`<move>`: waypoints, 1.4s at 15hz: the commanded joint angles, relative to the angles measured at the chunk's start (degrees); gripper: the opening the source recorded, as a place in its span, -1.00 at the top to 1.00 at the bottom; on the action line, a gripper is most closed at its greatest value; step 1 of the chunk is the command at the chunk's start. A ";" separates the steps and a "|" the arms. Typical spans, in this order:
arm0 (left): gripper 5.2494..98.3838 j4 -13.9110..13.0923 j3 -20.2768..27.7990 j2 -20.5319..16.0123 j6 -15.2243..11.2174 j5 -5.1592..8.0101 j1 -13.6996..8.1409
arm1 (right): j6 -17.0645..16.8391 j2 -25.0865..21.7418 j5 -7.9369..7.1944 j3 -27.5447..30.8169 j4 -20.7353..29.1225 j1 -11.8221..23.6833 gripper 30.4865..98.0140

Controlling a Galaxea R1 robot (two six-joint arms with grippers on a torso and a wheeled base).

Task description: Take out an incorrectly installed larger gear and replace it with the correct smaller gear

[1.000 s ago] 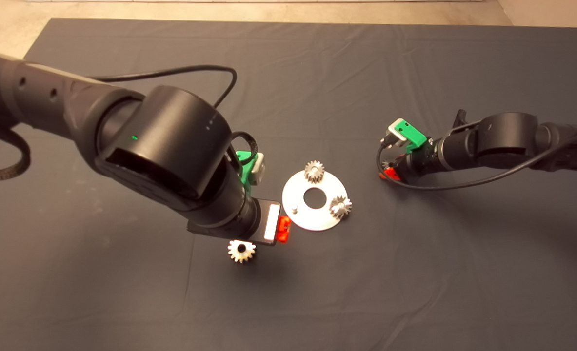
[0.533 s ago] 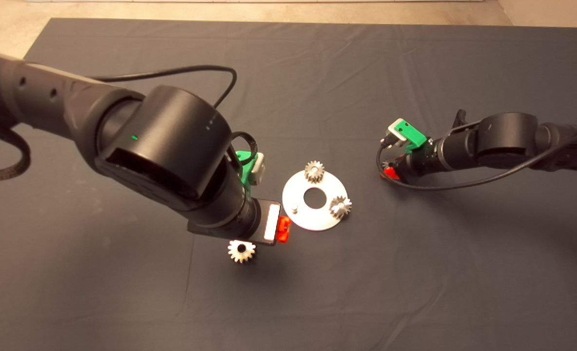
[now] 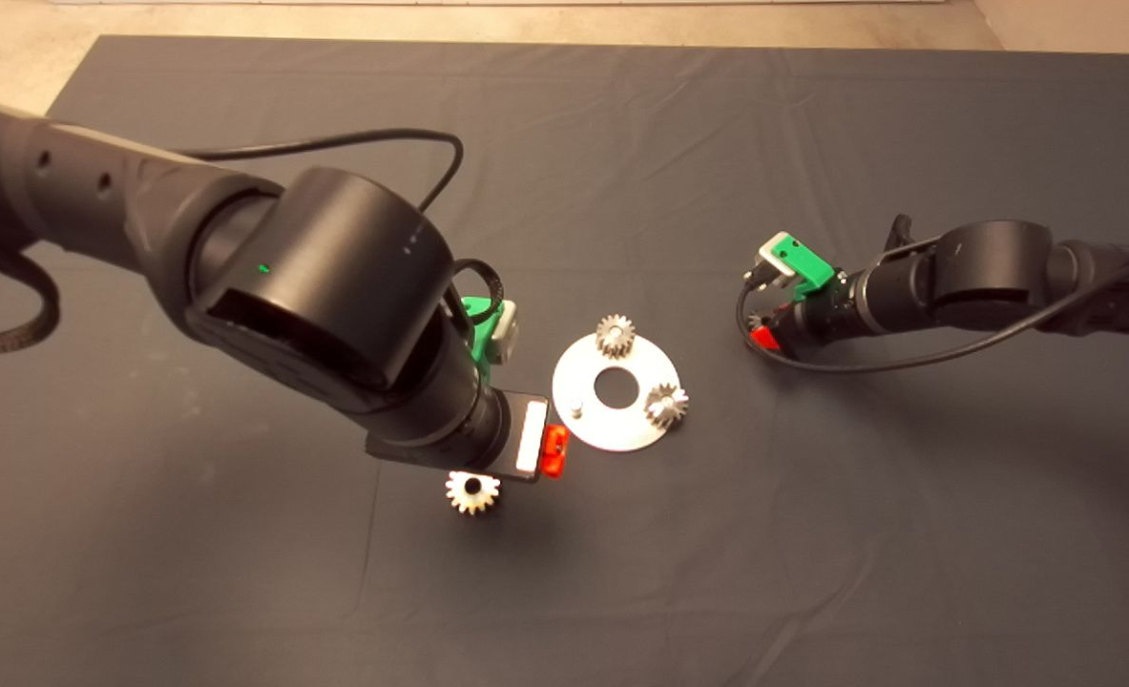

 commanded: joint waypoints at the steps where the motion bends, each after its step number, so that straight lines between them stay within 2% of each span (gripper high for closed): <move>1: -0.99 -1.39 0.68 -0.31 -0.67 7.57 -0.88 | -0.12 -0.19 0.00 0.46 -1.66 0.97 0.63; 7: -0.99 -1.44 0.68 0.35 -0.73 7.57 -0.79 | 0.09 -0.15 0.03 0.73 -1.62 1.05 0.67; 8: -0.99 -1.44 0.80 0.49 -0.73 7.57 -0.79 | 0.23 -0.10 0.32 0.73 -1.62 1.06 0.68; 9: -0.99 -1.44 1.63 0.65 -0.80 7.57 -0.79 | 0.49 -0.16 1.76 1.26 -1.54 1.20 0.68; 11: -0.99 -1.35 2.35 1.19 -1.80 7.57 -0.70 | 0.23 -0.62 1.76 2.49 -1.44 3.05 0.72; 14: -0.99 -1.17 2.53 0.57 -1.78 7.57 -0.79 | -0.28 -1.81 2.09 2.49 -1.12 5.46 0.72; 16: -0.99 -1.17 2.79 0.40 -1.61 7.57 -0.79 | -2.04 -1.95 2.37 2.66 -0.66 6.94 0.72; 17: -0.99 -1.23 3.35 0.34 -1.52 7.57 -0.79 | -3.42 -1.94 3.14 2.95 0.89 7.23 0.72; 18: -0.99 -1.18 3.58 0.49 -1.52 7.57 -0.79 | -3.96 -1.94 5.03 2.92 3.46 7.70 0.72; 21: -0.99 -1.20 3.58 0.81 -1.61 7.57 -0.79 | -13.69 -1.33 8.65 1.87 16.18 9.94 0.71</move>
